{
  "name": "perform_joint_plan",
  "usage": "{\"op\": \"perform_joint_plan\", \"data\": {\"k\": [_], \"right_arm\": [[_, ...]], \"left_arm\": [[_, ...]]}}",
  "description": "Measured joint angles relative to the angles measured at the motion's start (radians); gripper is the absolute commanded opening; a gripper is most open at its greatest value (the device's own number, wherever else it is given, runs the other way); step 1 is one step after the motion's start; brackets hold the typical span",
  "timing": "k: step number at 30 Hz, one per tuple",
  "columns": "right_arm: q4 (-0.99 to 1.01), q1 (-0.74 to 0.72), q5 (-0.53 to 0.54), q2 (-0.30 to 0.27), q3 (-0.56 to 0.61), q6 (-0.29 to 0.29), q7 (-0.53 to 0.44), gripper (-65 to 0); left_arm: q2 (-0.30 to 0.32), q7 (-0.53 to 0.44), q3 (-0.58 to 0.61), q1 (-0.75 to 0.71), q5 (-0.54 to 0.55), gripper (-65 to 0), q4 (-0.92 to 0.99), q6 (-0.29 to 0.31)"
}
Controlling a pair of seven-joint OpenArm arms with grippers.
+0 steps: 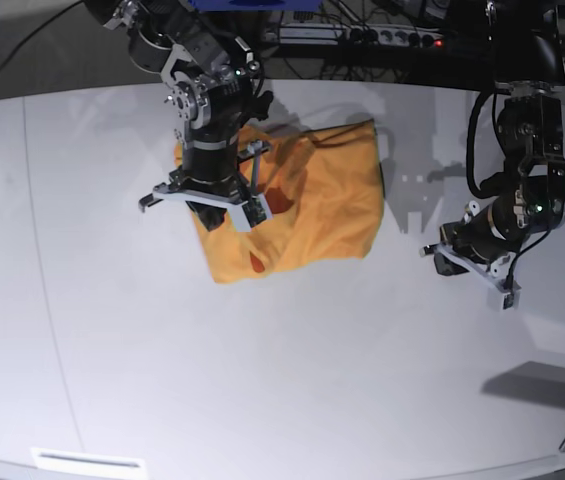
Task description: Fold the T-shirt properly
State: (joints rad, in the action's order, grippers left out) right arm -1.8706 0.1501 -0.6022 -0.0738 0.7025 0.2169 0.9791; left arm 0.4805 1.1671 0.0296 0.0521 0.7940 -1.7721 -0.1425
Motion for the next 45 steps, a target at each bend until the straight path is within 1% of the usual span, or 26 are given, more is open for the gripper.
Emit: {"op": "perform_joint_plan", "data": {"k": [6,8,10,14,20,27,32,39,40,42,45], "right_arm": [[0.000,-0.001,0.014,0.003,0.003,-0.001,-0.002,-65.0],[0.000,-0.003,0.040,0.003,0.003,-0.036,-0.001,-65.0],[0.000,-0.003,0.073,0.003,0.003,-0.041,-0.003,-65.0],[0.000,-0.006,0.079,0.009,0.010,-0.044,-0.002,-65.0],[0.000,-0.022,0.084,0.005,0.117,-0.045,-0.002,-65.0],[0.000,-0.027,0.082,0.008,0.130,-0.045,-0.002,-65.0],[0.000,-0.045,0.087,0.000,0.215,-0.051,0.000,-65.0],[0.000,-0.062,0.080,-0.011,0.280,-0.053,0.006,-65.0],[0.000,-0.063,0.079,-0.011,0.280,-0.053,0.019,-65.0],[0.000,-0.064,0.080,-0.011,0.280,-0.052,0.084,-65.0],[-0.003,-0.061,0.067,-0.014,0.272,-0.024,0.095,-65.0]], "left_arm": [[0.001,0.000,-0.057,-0.024,-0.001,-50.1,0.001,-0.004],[0.002,0.000,-0.058,-0.022,-0.001,-50.1,0.003,-0.003],[0.002,0.000,-0.058,-0.019,0.000,-50.1,0.019,-0.003],[0.002,0.000,-0.058,-0.024,-0.002,-50.1,0.059,-0.003],[0.002,0.000,-0.058,-0.022,-0.001,-50.1,0.066,-0.003],[0.006,0.000,-0.057,-0.023,0.000,-50.1,0.066,-0.003],[0.019,0.000,-0.055,-0.022,0.000,-50.1,0.066,-0.003],[0.020,-0.002,-0.055,-0.026,-0.001,-50.1,0.066,-0.003],[0.022,0.000,-0.055,-0.029,-0.001,-50.1,0.066,-0.003],[0.022,0.000,-0.055,-0.036,0.000,-50.1,0.066,-0.003],[0.022,-0.001,-0.055,-0.036,0.000,-50.1,0.066,-0.003]]}}
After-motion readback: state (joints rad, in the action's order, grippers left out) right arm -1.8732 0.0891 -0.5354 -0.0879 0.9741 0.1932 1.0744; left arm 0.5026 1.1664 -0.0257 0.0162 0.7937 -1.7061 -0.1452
